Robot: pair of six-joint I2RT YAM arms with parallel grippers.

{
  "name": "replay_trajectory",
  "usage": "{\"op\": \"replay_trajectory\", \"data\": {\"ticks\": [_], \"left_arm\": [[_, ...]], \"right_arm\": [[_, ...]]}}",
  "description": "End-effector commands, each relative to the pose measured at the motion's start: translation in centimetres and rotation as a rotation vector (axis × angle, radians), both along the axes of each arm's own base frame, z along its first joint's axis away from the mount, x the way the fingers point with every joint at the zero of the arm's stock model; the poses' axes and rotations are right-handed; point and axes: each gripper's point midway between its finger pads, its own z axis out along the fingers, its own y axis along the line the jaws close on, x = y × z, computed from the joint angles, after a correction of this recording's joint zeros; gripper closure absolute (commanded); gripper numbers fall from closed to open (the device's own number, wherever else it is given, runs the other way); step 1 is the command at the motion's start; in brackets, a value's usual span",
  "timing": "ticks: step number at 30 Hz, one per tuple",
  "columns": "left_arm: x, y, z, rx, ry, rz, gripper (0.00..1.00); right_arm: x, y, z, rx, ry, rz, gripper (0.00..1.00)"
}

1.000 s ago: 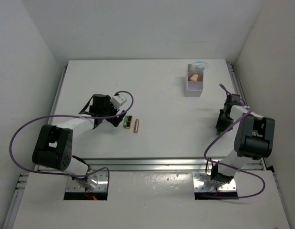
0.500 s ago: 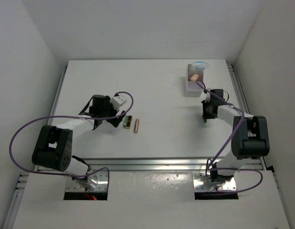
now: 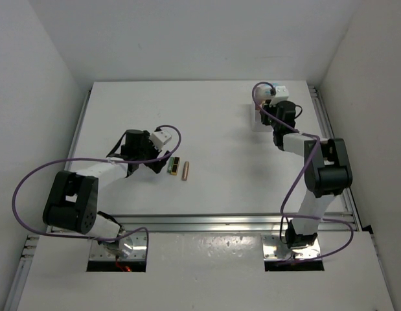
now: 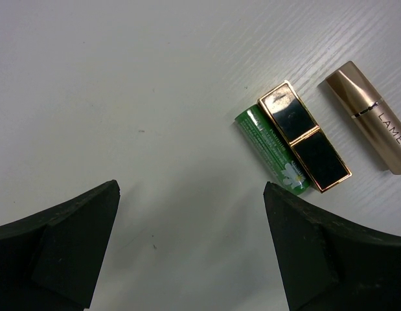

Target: Organize the makeup

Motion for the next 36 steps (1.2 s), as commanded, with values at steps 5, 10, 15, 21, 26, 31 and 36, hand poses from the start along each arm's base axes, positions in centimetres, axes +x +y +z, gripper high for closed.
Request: {"op": "replay_trajectory", "data": {"ticks": [5,10,15,21,26,31,36], "left_arm": [[0.6,0.1,1.3,-0.016,-0.051,0.015,0.0],[0.8,0.1,1.4,-0.016,-0.051,0.015,0.0],[1.1,0.0,1.7,-0.018,-0.06,0.015,0.0],[1.0,0.4,1.6,-0.016,-0.051,0.024,0.0],[1.0,0.4,1.6,-0.009,-0.055,0.019,0.0],[1.1,-0.3,2.4,-0.034,-0.071,-0.021,0.0],[1.0,-0.9,2.7,-0.055,-0.04,-0.037,0.09]], "right_arm": [[2.4,0.1,3.4,-0.041,-0.178,-0.002,1.0],[2.4,-0.6,1.8,-0.073,-0.189,-0.007,1.0],[2.4,-0.5,0.8,-0.059,-0.179,-0.005,1.0],[1.9,-0.5,-0.6,-0.052,-0.194,-0.011,1.0],[1.5,-0.6,-0.9,-0.038,-0.175,-0.017,0.77],[0.6,-0.6,-0.4,-0.04,-0.177,-0.017,0.59],[-0.3,-0.5,1.0,-0.046,-0.201,-0.013,0.45]]}}
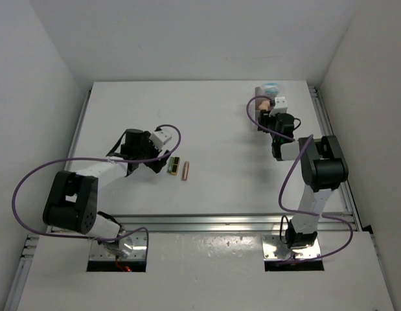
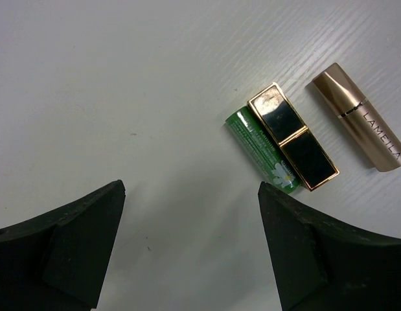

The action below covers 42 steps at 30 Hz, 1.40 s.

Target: Organize the makeup

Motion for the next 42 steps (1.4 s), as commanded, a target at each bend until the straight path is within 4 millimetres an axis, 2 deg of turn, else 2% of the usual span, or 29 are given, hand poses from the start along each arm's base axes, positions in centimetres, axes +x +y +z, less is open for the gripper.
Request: {"op": "replay_trajectory", "data": {"ticks": [1,2,5,6,7,8,10,11,12,13,14,15,16,18,19,20,21,22,24,25,27,31,32,34,35,36,37,40,42], "left_arm": [[1.4,-1.2,3.2,-0.049,-0.062,-0.029,0.11],[1.0,-1.6,2.6,-0.045,-0.038,-0.042,0.13],[1.1,-3.1,3.4,-0.073,-0.021,-0.042,0.14],[1.0,-3.5,3.1,-0.095,0.012,-0.013,0.14],[1.3,-4.0,3.1,-0.095,0.026,0.001,0.14],[1.4,-4.3,2.9,-0.097,0.044,0.011,0.18],[1.3,-4.8,2.7,-0.106,0.091,0.045,0.26],[0.9,-5.3,2.2,-0.097,0.116,0.03,0.3],[0.8,-5.4,2.3,-0.099,0.129,0.037,0.37],[-0.2,-6.1,1.7,-0.085,0.166,0.014,0.39],[-0.2,-6.5,2.0,-0.083,0.168,0.004,0.39],[-0.3,-6.5,2.0,-0.068,0.16,-0.002,0.39],[-0.7,-7.0,1.8,-0.057,0.168,-0.014,0.39],[-0.6,-7.3,2.0,-0.043,0.155,0.002,0.31],[-0.4,-7.7,2.5,-0.051,0.148,0.012,0.26],[-0.4,-8.3,2.5,-0.041,0.15,0.013,0.26],[-0.6,-8.6,2.5,-0.04,0.152,0.013,0.26],[-0.4,-9.1,2.7,-0.041,0.148,0.004,0.26],[-0.4,-9.5,2.5,-0.031,0.149,0.028,0.32],[-0.5,-9.2,1.8,-0.014,0.166,0.037,0.4],[-0.4,-8.4,1.2,0.018,0.171,0.079,0.46],[-1.4,-7.6,0.0,0.046,0.212,0.097,0.45],[-1.5,-8.0,0.4,0.037,0.206,0.068,0.43],[-2.9,-10.4,0.8,0.012,0.207,-0.06,0.42],[-2.9,-10.4,0.9,0.012,0.207,-0.06,0.42],[-3.2,-12.1,1.7,0.0,0.189,-0.114,0.42],[-3.3,-12.7,2.1,-0.005,0.18,-0.139,0.4],[-3.8,-13.8,1.6,-0.014,0.207,-0.153,0.36],[-3.7,-13.5,0.9,-0.006,0.225,-0.116,0.31]], "right_arm": [[0.2,0.2,5.7,0.002,-0.143,0.008,0.43],[0.0,0.6,6.4,-0.003,-0.154,0.015,0.43],[-1.1,1.5,7.8,-0.041,-0.137,0.002,0.42],[-1.5,2.0,7.7,-0.047,-0.116,0.005,0.42],[-2.0,1.1,7.6,-0.065,-0.104,-0.06,0.42],[-3.1,2.2,7.6,-0.073,-0.072,-0.045,0.42],[-4.0,2.3,7.4,-0.085,-0.038,-0.08,0.47],[-5.0,3.3,7.8,-0.09,-0.014,-0.076,0.49],[-5.8,3.5,6.8,-0.098,0.052,-0.071,0.49],[-6.3,3.9,6.6,-0.104,0.076,-0.068,0.49],[-7.6,5.2,6.1,-0.122,0.131,-0.034,0.49],[-7.5,5.5,6.9,-0.103,0.136,-0.053,0.49],[-9.5,6.0,4.9,-0.132,0.255,-0.037,0.49],[-10.5,8.6,4.9,-0.096,0.293,-0.003,0.48],[-11.4,8.9,4.0,-0.105,0.345,0.004,0.47],[-11.9,9.4,3.7,-0.098,0.351,0.005,0.47],[-12.6,10.8,3.7,-0.1,0.347,0.043,0.47],[-13.3,10.9,2.7,-0.116,0.355,0.046,0.47],[-13.8,12.0,2.9,-0.128,0.324,0.07,0.47],[-14.2,11.6,2.3,-0.149,0.331,0.061,0.47],[-14.8,11.7,2.5,-0.168,0.329,0.056,0.47],[-15.6,10.7,2.9,-0.197,0.315,0.041,0.47],[-16.2,10.3,2.1,-0.212,0.331,0.036,0.47],[-16.7,9.7,2.4,-0.218,0.32,0.02,0.47],[-16.8,9.4,2.3,-0.226,0.323,0.014,0.47],[-17.1,9.2,2.1,-0.237,0.332,0.013,0.47],[-17.3,8.8,2.2,-0.242,0.332,-0.001,0.47],[-17.9,8.3,2.0,-0.26,0.343,-0.008,0.47],[-18.3,7.8,2.0,-0.281,0.351,-0.013,0.47]]}}
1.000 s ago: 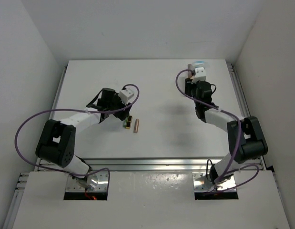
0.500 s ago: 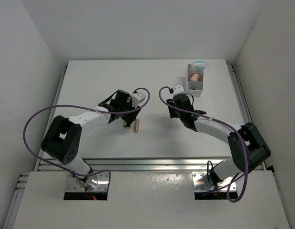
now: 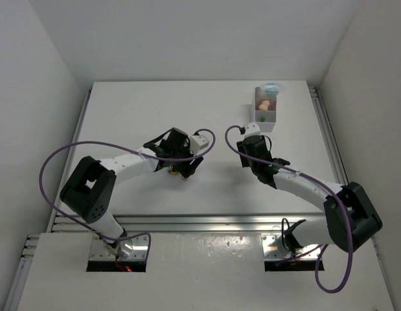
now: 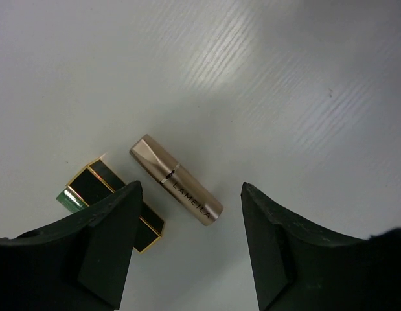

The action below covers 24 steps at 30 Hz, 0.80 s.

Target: Organize the makeup

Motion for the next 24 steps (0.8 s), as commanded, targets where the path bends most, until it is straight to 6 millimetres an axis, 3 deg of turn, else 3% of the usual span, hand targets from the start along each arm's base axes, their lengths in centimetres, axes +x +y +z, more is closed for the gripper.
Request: {"op": "replay_trajectory", "data": {"ticks": [1,6,16,24], "left_arm": [[0.6,-0.4,-0.1,0.0,0.009,0.064,0.31],[0.6,0.9,-1.6,0.048,0.03,0.148,0.3],[1.2,-0.9,-2.1,0.01,0.001,0.08,0.3],[0.8,-1.1,-3.9,0.022,0.043,0.055,0.32]], "right_arm": [[-0.5,-1.0,0.8,-0.041,-0.021,-0.021,0.47],[-1.2,-1.5,0.7,-0.045,-0.035,-0.016,0.47],[-1.8,-2.4,0.2,-0.109,-0.028,0.003,0.46],[-1.4,-3.0,0.4,-0.156,-0.035,0.011,0.46]]}}
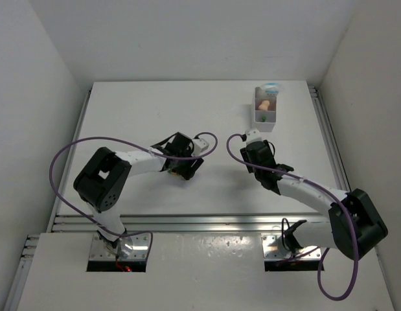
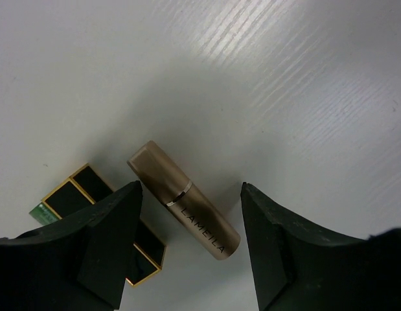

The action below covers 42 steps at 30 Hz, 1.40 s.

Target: Organize the makeup

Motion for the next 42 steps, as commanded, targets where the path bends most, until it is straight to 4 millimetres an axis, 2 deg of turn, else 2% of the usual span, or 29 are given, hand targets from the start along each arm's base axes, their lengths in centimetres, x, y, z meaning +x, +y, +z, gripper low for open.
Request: {"op": "replay_trajectory", "data": {"ticks": [1,3,5,9,10,14,15,17,18,19,21,22,24,25,26,27,28,29,30,31,32,34,35,36,37,38,40,41,42], "left_arm": [[0.0,-1.0,-0.2,-0.025,0.0,-0.028,0.33],[-0.2,-1.1,-0.5,-0.031,0.017,-0.027,0.36],[-0.1,-1.4,-0.5,-0.039,0.022,-0.034,0.43],[0.3,-1.5,-1.0,-0.04,0.034,-0.03,0.71],[0.7,-1.8,-0.5,-0.048,0.023,-0.03,0.71],[1.7,-2.7,-0.6,-0.053,0.023,-0.056,0.88],[2.9,-3.5,0.5,-0.071,-0.005,-0.057,0.91],[3.7,-4.7,1.3,-0.102,0.0,-0.062,0.99],[4.0,-5.2,1.6,-0.111,0.014,-0.059,1.0],[5.2,-7.3,3.0,-0.146,-0.005,-0.087,1.0],[6.5,-9.2,4.5,-0.179,-0.024,-0.113,1.0],[8.4,-11.0,6.5,-0.225,-0.067,-0.131,1.0],[10.7,-12.9,8.9,-0.272,-0.138,-0.151,1.0],[12.7,-14.5,12.2,-0.328,-0.217,-0.165,1.0],[13.8,-15.5,12.2,-0.348,-0.247,-0.181,1.0],[14.9,-16.3,13.2,-0.377,-0.297,-0.186,1.0],[16.7,-18.0,16.6,-0.463,-0.419,-0.211,1.0],[16.9,-19.0,17.3,-0.515,-0.458,-0.253,1.0],[17.7,-20.0,17.3,-0.551,-0.503,-0.273,1.0],[18.8,-21.0,20.3,-0.637,-0.63,-0.291,1.0],[18.6,-23.4,21.5,-0.705,-0.715,-0.341,1.0],[19.3,-24.3,20.8,-0.767,-0.733,-0.326,1.0],[19.0,-25.7,22.6,-0.836,-0.77,-0.346,1.0],[18.7,-26.7,23.1,-0.892,-0.781,-0.349,1.0],[18.7,-26.8,24.6,-0.968,-0.853,-0.354,1.0],[19.1,-27.8,23.2,-1.006,-0.856,-0.34,1.0],[19.4,-28.5,22.8,-1.039,-0.911,-0.309,1.0],[19.3,-29.0,24.5,-1.079,-0.966,-0.302,1.0],[20.0,-29.4,21.7,-1.063,-0.946,-0.285,1.0]], "right_arm": [[0.6,-0.4,1.2,-0.024,-0.046,0.001,0.46],[0.7,-0.5,1.4,-0.033,-0.053,0.004,0.46],[0.7,-0.8,1.4,-0.046,-0.057,0.006,0.46],[0.9,-1.0,2.2,-0.034,-0.079,-0.001,0.46],[1.0,-1.3,2.3,-0.067,-0.076,0.014,0.46],[1.0,-1.7,2.6,-0.074,-0.084,0.015,0.46],[1.0,-1.7,2.6,-0.074,-0.083,0.016,0.46],[1.0,-2.1,2.7,-0.063,-0.081,0.001,0.46],[0.9,-2.0,2.4,-0.045,-0.072,-0.001,0.46],[0.7,-2.7,2.5,-0.028,-0.064,-0.02,0.46],[0.3,-2.6,2.1,0.044,-0.052,-0.036,0.46],[0.0,-3.3,2.0,0.061,-0.037,-0.048,0.46],[-0.6,-4.3,1.7,0.12,-0.028,-0.081,0.47],[-1.5,-4.8,0.6,0.121,0.015,-0.093,0.48],[-1.8,-6.0,0.3,0.139,0.023,-0.141,0.48],[-2.4,-6.1,-0.5,0.171,0.049,-0.156,0.48],[-3.8,-6.7,-1.8,0.174,0.108,-0.19,0.5],[-3.9,-7.7,-1.7,0.192,0.098,-0.233,0.5],[-4.3,-7.6,-2.2,0.224,0.114,-0.241,0.5],[-5.2,-7.9,-3.1,0.237,0.135,-0.268,0.5],[-5.4,-8.6,-3.1,0.259,0.124,-0.295,0.5],[-5.8,-8.8,-3.2,0.267,0.13,-0.297,0.51],[-5.9,-8.9,-3.2,0.266,0.133,-0.295,0.51],[-5.9,-9.1,-2.9,0.266,0.128,-0.288,0.51],[-6.0,-9.2,-2.6,0.263,0.136,-0.282,0.51],[-6.3,-9.3,-2.4,0.257,0.145,-0.282,0.51],[-6.3,-9.2,-1.6,0.254,0.129,-0.265,0.51],[-6.4,-9.2,-1.4,0.257,0.13,-0.259,0.51],[-6.8,-9.3,-1.4,0.254,0.136,-0.259,0.51]]}}
